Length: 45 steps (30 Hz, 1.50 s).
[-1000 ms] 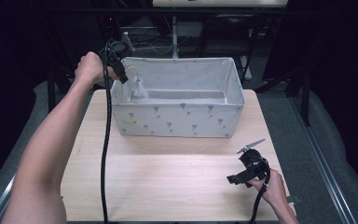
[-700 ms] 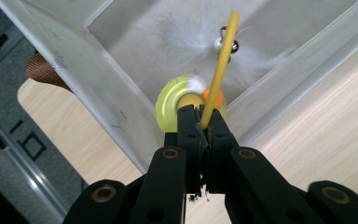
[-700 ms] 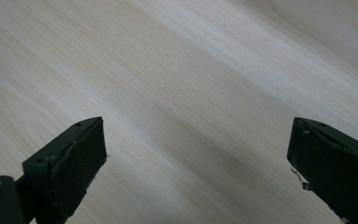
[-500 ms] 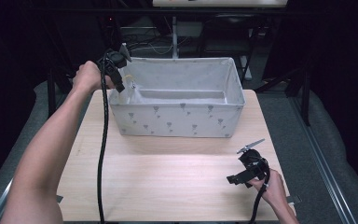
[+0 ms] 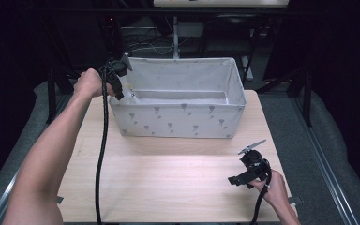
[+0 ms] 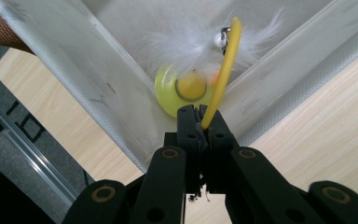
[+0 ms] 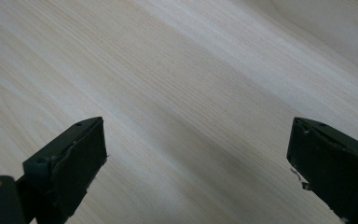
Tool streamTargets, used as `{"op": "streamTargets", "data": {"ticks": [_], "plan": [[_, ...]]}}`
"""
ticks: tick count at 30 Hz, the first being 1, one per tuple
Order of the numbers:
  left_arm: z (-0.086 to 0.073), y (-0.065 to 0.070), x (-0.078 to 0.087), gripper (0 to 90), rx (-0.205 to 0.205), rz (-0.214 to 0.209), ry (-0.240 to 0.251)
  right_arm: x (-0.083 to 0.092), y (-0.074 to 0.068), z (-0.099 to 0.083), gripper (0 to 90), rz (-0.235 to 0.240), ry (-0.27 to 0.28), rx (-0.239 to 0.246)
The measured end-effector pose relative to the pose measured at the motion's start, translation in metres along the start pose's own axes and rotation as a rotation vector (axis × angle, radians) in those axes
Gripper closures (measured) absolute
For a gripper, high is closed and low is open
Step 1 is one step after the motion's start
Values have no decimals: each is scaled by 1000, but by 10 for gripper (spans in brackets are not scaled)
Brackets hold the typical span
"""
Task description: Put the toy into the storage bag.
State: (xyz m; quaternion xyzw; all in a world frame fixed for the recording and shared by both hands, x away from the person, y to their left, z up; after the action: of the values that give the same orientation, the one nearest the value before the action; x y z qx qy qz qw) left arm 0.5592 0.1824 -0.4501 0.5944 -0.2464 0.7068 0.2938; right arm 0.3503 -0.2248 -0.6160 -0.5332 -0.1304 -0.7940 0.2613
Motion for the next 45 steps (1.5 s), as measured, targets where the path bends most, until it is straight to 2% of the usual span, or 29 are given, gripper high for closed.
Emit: {"op": "streamTargets", "data": {"ticks": [6, 11, 15, 17, 21, 26, 32, 38, 45], "plan": [[0, 0, -1, 872, 8, -9, 8, 0, -1, 0, 43, 7, 2, -3], [2, 2, 3, 793, 28, -36, 35, 0, 0, 0, 46, 3, -4, 2], [5, 2, 11, 656, 40, -42, 71, -1, 1, -1, 48, -1, -9, 5], [6, -1, 16, 551, 48, -10, 88, 0, -1, -1, 48, 7, -6, 0], [5, 0, 25, 403, 55, -11, 115, 0, -2, 0, 46, 15, -1, -6], [3, 3, 41, 272, 59, -15, 154, 0, -1, 1, 44, 12, 3, -9], [-5, 12, 58, 156, 60, -2, 184, 1, -1, 2, 40, 14, 17, -17], [-14, 26, 74, 104, 58, 2, 227, 1, -1, 2, 39, 4, 24, -22], [-37, 51, 85, 70, 7, 20, 240, 1, 0, 1, 39, 8, 13, -13]]}}
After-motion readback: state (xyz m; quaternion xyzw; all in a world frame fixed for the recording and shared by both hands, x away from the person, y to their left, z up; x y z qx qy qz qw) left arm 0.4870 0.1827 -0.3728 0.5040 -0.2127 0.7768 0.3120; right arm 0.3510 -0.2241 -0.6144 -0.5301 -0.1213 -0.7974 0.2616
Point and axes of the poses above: each handheld gripper's, and its own axes: x roughly backward along the jaws, z roughly out of its top, y roughly to its right, the point moved 10 cm from there along -x, roughly forward along the jaws, and after that the axes turned 5 degrees about -z, right-handed, at the moved point
